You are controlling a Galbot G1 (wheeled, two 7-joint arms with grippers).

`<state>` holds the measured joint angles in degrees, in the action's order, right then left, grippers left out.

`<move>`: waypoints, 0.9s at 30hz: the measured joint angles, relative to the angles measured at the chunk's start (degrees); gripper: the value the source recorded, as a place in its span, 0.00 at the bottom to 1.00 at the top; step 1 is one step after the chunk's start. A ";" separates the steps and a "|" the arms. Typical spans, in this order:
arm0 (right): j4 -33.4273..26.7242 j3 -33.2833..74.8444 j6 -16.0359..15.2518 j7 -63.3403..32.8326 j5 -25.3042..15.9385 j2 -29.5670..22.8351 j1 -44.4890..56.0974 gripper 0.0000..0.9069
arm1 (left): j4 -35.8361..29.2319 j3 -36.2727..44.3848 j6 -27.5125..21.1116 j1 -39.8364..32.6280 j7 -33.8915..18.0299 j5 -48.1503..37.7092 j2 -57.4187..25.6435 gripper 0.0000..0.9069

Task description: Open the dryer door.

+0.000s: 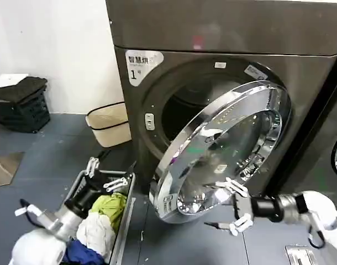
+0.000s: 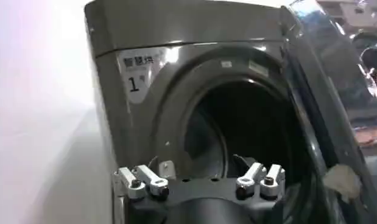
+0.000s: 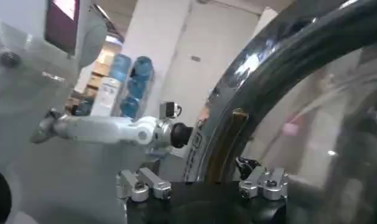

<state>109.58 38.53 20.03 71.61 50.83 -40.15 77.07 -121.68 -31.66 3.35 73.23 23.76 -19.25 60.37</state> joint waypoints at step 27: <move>6.02 42.70 7.96 -29.00 -14.05 -26.67 40.04 1.00 | 12.17 31.21 2.55 -21.76 1.56 -0.81 2.49 1.00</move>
<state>115.59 81.23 27.99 42.61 36.79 -66.82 117.11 -109.51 -0.45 5.90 51.47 25.32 -20.06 62.86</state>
